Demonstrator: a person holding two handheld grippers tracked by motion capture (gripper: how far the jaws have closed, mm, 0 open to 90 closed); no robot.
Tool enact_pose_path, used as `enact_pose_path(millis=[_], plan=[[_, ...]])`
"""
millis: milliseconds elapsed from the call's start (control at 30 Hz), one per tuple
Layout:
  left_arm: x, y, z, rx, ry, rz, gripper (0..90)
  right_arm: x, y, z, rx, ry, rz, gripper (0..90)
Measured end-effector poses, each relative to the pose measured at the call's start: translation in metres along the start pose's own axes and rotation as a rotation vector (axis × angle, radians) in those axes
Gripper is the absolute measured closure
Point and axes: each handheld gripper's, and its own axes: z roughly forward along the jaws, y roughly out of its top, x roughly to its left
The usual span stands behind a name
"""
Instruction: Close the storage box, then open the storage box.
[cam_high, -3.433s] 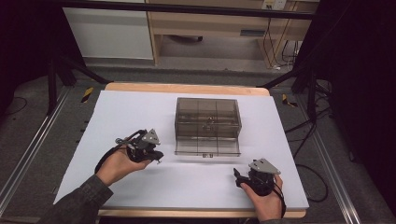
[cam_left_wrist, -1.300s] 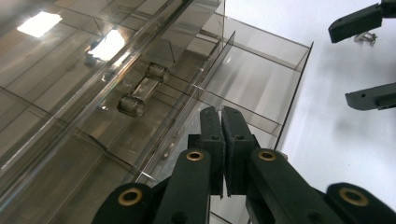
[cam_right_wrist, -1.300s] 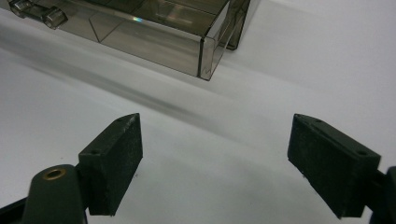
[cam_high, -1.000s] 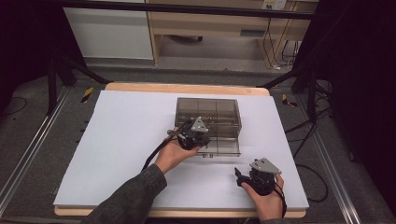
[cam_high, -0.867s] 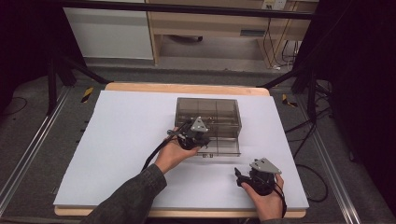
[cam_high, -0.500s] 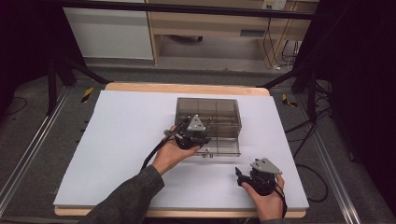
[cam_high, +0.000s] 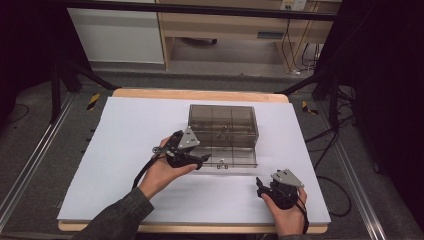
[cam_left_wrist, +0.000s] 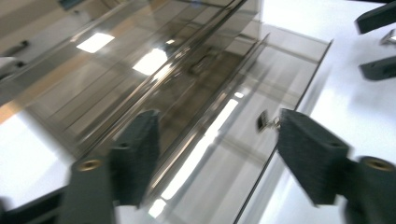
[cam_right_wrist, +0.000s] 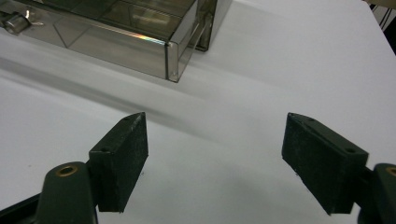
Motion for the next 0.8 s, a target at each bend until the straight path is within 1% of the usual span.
enact_pose_path(millis=[100,200,233,300,333,400,467,533,600,700,733,800], plan=[[0.007,-0.015,-0.012,0.005,0.024,-0.030,18.6,-0.001,0.000,0.001,0.008,-0.015,-0.001,22.6],[0.013,-0.034,-0.024,0.018,0.064,-0.031,14.0,-0.001,0.000,0.002,0.012,-0.027,0.002,22.4],[0.015,-0.042,-0.029,0.015,0.079,-0.028,12.8,-0.001,0.000,0.002,0.012,-0.030,0.000,22.3],[0.021,-0.060,-0.040,0.006,0.109,-0.038,10.3,-0.001,0.000,0.002,0.013,-0.033,0.004,22.1],[0.024,-0.069,-0.044,-0.008,0.112,-0.063,9.3,-0.002,0.000,0.002,0.014,-0.036,0.003,22.1],[0.032,-0.085,-0.052,-0.008,0.128,-0.086,6.4,-0.002,0.000,0.002,0.016,-0.043,0.009,22.3],[0.039,-0.099,-0.059,-0.023,0.153,-0.105,6.4,-0.002,0.001,0.002,0.016,-0.054,0.003,23.9],[0.047,-0.109,-0.065,-0.031,0.175,-0.126,6.4,-0.001,0.003,0.003,0.030,-0.059,-0.004,25.4],[0.053,-0.115,-0.071,-0.045,0.192,-0.146,6.4,-0.001,0.006,0.002,0.045,-0.052,0.013,27.4],[0.058,-0.123,-0.077,-0.049,0.227,-0.140,6.4,-0.002,0.014,-0.005,0.071,-0.056,0.021,31.7],[0.059,-0.127,-0.079,-0.041,0.239,-0.129,6.5,-0.003,0.017,-0.006,0.075,-0.059,0.027,32.8],[0.060,-0.132,-0.081,-0.033,0.257,-0.127,6.4,-0.009,0.024,-0.010,0.101,-0.066,0.052,35.6]])
